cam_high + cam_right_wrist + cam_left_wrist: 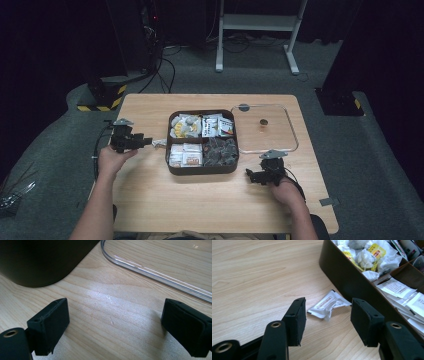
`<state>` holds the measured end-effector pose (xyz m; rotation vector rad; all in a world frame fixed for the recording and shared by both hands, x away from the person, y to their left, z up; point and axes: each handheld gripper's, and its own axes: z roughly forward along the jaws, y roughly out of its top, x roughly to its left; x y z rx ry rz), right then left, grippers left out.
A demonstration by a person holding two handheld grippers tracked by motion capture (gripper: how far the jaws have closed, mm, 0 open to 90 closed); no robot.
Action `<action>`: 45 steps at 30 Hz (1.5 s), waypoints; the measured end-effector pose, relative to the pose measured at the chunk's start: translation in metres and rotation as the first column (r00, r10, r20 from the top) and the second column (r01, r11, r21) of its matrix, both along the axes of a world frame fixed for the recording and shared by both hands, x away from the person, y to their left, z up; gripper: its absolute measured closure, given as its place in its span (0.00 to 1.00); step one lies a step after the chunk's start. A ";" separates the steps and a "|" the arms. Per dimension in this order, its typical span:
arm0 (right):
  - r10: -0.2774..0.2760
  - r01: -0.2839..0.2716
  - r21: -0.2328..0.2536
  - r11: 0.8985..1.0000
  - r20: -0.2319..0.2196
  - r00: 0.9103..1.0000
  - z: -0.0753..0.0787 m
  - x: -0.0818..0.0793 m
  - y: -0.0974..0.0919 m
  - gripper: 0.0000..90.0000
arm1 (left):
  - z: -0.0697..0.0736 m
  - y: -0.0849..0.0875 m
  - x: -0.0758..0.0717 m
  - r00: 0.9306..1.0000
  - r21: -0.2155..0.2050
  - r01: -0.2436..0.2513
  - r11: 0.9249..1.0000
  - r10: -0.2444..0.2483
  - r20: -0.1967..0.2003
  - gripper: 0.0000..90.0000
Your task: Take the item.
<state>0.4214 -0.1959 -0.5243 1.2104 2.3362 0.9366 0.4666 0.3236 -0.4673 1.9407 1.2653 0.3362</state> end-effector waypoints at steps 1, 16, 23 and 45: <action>-0.001 0.001 0.001 1.000 0.001 1.000 0.000 0.000 0.000 0.09 | 0.000 0.002 -0.001 1.000 -0.002 -0.003 1.000 0.003 0.002 0.51; -0.006 0.006 -0.002 1.000 0.000 1.000 0.000 0.001 0.002 0.09 | -0.012 0.023 -0.014 0.994 -0.022 -0.100 0.995 0.101 0.052 0.47; -0.004 0.004 -0.001 1.000 -0.001 1.000 0.000 0.002 0.002 0.09 | -0.023 0.034 -0.017 0.984 0.047 -0.171 0.984 0.169 0.050 0.41; -0.006 0.006 -0.001 1.000 0.001 1.000 0.000 0.002 0.002 0.09 | -0.055 0.045 -0.003 0.982 0.171 -0.190 0.967 0.188 0.032 0.27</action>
